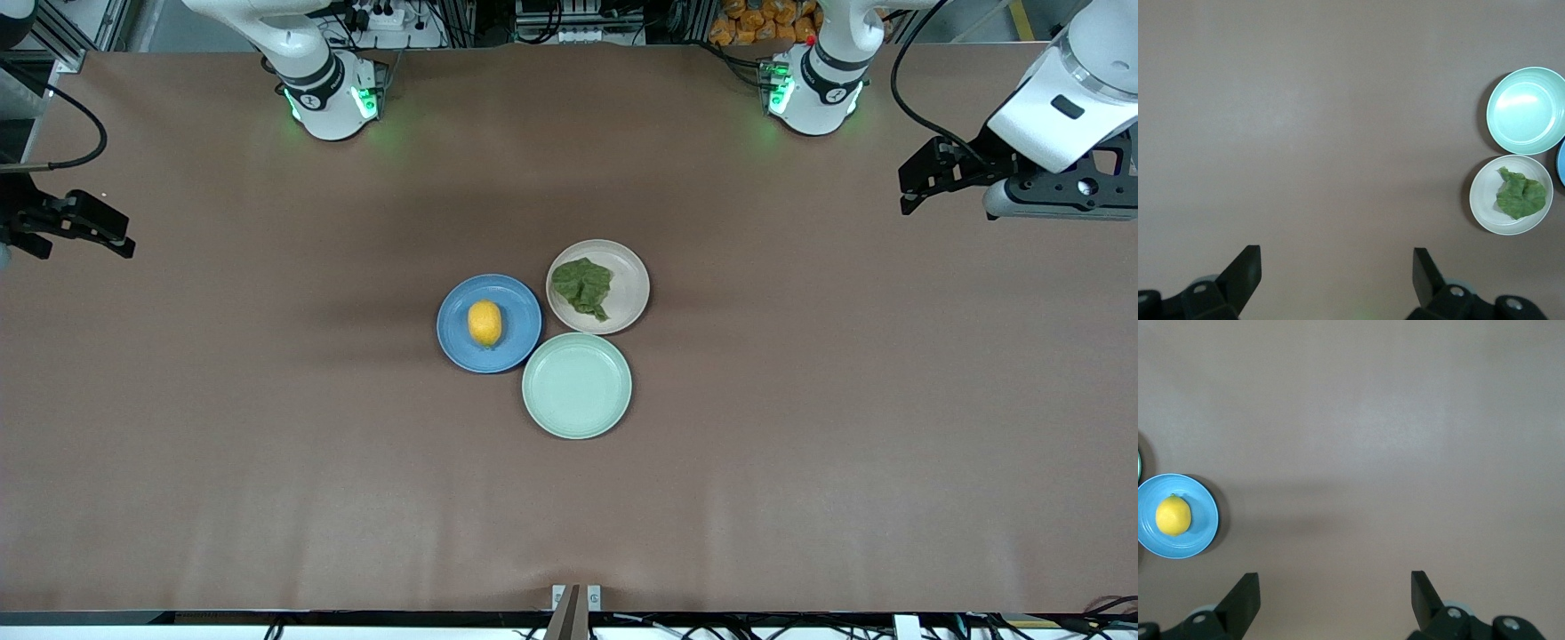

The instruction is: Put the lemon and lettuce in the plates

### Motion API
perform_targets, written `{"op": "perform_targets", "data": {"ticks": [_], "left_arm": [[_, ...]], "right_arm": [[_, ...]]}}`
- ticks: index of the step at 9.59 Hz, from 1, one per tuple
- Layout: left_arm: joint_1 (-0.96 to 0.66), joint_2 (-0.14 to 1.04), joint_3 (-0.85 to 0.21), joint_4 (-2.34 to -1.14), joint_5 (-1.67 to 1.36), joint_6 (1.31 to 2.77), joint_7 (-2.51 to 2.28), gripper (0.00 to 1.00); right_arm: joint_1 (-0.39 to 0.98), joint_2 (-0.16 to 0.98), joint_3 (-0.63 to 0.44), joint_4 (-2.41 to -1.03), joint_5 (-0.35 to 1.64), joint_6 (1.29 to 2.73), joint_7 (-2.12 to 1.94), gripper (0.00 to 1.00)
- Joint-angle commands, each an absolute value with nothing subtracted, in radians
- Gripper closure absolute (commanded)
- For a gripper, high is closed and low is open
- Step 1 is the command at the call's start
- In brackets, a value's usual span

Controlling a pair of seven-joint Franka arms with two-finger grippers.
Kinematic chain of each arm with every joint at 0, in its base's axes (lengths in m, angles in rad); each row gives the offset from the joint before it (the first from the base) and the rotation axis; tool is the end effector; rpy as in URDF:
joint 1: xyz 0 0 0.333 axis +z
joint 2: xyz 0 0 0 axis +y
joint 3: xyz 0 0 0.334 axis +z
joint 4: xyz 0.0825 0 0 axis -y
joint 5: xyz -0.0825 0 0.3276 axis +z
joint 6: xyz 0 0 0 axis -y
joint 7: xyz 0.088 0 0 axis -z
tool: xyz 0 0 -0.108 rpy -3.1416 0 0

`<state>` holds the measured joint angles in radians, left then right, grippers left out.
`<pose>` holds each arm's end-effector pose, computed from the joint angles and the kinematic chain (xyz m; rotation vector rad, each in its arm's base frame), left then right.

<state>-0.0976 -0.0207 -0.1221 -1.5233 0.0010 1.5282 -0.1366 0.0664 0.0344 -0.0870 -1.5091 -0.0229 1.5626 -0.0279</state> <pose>0.4757 -0.1070 0.6675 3.1376 -0.1304 0.0403 0.5090 -0.0120 0.6492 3.1151 0.0109 0.0290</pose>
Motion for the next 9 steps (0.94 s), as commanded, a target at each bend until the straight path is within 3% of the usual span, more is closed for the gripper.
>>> {"op": "perform_targets", "data": {"ticks": [1,9], "left_arm": [[-0.092,-0.014,-0.126,-1.502,0.021,1.508,-0.110,0.00],[-0.097,-0.012,-0.126,-1.502,0.021,1.508,-0.110,0.00]], "right_arm": [[0.066,0.035,-0.094,-1.491,-0.017,1.537,-0.009,0.00],[0.080,0.049,-0.114,-1.482,-0.017,1.528,0.002,0.00]]}}
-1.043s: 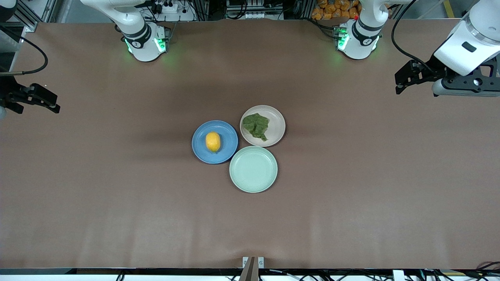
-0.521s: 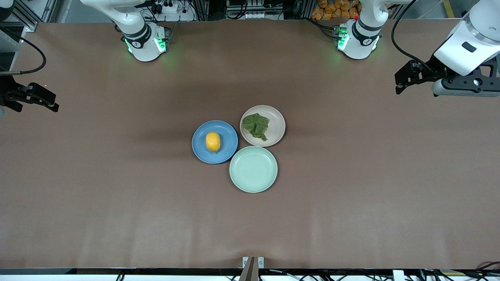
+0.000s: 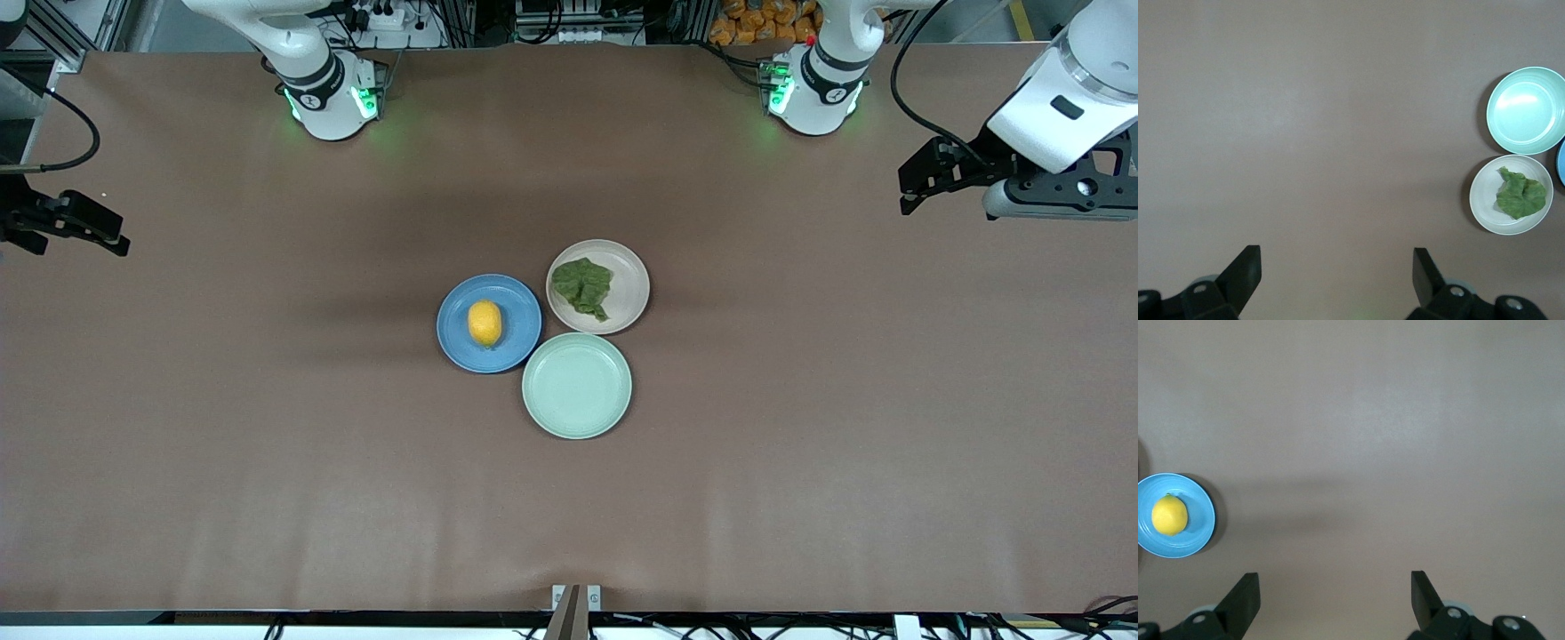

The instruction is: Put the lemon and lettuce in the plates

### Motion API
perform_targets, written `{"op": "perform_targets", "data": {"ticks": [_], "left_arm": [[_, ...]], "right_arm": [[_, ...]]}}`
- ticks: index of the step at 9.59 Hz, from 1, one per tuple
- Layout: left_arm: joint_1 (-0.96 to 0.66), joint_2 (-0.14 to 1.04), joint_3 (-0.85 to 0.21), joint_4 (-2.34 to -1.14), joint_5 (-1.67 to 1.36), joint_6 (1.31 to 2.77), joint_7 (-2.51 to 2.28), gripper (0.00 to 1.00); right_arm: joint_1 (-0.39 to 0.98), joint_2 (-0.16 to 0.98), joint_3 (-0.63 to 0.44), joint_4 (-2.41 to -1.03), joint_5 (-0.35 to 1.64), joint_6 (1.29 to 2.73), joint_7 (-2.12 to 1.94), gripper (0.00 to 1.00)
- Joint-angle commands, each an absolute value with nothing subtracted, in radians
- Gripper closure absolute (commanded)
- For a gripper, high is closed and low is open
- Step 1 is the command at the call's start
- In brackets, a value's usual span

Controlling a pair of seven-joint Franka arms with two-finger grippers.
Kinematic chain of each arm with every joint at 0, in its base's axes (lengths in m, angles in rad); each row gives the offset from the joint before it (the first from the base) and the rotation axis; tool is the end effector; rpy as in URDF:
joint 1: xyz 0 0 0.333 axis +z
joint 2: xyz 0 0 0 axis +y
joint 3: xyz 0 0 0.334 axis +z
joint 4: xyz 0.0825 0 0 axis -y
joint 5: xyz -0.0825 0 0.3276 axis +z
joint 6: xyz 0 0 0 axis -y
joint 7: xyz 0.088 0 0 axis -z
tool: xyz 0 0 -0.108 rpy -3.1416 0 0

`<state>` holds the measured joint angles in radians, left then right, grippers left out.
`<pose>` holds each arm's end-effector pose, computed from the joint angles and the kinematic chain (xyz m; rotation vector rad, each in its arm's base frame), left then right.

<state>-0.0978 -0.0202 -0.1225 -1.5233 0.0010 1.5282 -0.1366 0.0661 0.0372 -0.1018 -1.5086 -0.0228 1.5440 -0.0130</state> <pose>0.4758 -0.1073 0.6672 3.1376 -0.1313 0.0395 0.5077 -0.0194 0.6463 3.1148 -0.0362 -0.0035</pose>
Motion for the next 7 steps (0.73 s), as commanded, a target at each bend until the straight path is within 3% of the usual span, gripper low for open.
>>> {"op": "perform_targets", "data": {"ticks": [1,7], "left_arm": [[-0.097,-0.012,-0.126,-1.503,0.021,1.509,-0.110,0.00],[-0.094,-0.012,-0.126,-1.503,0.021,1.508,-0.110,0.00]], "right_arm": [[0.080,0.051,-0.114,-1.482,-0.017,1.528,0.003,0.00],[0.068,0.051,-0.114,-1.483,-0.020,1.528,-0.006,0.00]]}}
